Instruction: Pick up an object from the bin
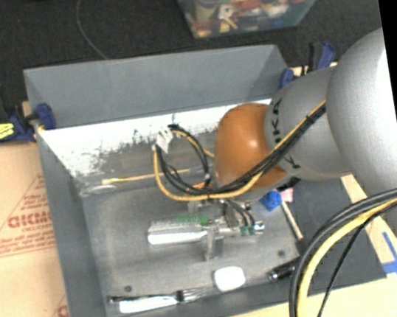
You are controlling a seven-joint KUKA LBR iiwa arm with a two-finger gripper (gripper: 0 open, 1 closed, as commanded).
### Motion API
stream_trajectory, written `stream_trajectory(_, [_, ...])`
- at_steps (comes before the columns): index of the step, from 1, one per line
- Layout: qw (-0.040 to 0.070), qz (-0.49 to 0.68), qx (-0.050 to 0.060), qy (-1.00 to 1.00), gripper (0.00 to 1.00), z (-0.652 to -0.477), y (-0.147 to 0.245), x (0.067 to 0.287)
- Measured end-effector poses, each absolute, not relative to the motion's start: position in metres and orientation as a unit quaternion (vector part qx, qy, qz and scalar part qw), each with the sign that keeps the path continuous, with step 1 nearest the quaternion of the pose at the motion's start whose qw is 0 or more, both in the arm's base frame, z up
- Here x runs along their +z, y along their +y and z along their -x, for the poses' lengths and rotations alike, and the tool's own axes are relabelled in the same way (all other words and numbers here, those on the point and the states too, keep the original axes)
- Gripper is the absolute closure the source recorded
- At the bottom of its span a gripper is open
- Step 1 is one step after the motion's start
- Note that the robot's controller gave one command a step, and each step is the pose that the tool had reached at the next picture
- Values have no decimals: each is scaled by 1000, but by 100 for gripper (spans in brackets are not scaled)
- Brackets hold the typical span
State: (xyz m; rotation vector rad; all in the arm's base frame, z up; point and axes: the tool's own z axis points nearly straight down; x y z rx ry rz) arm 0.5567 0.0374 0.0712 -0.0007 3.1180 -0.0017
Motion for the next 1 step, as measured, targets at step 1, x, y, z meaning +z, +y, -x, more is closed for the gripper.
stream_trajectory(1, [11,-21,1,1000,100,-566,37,71])
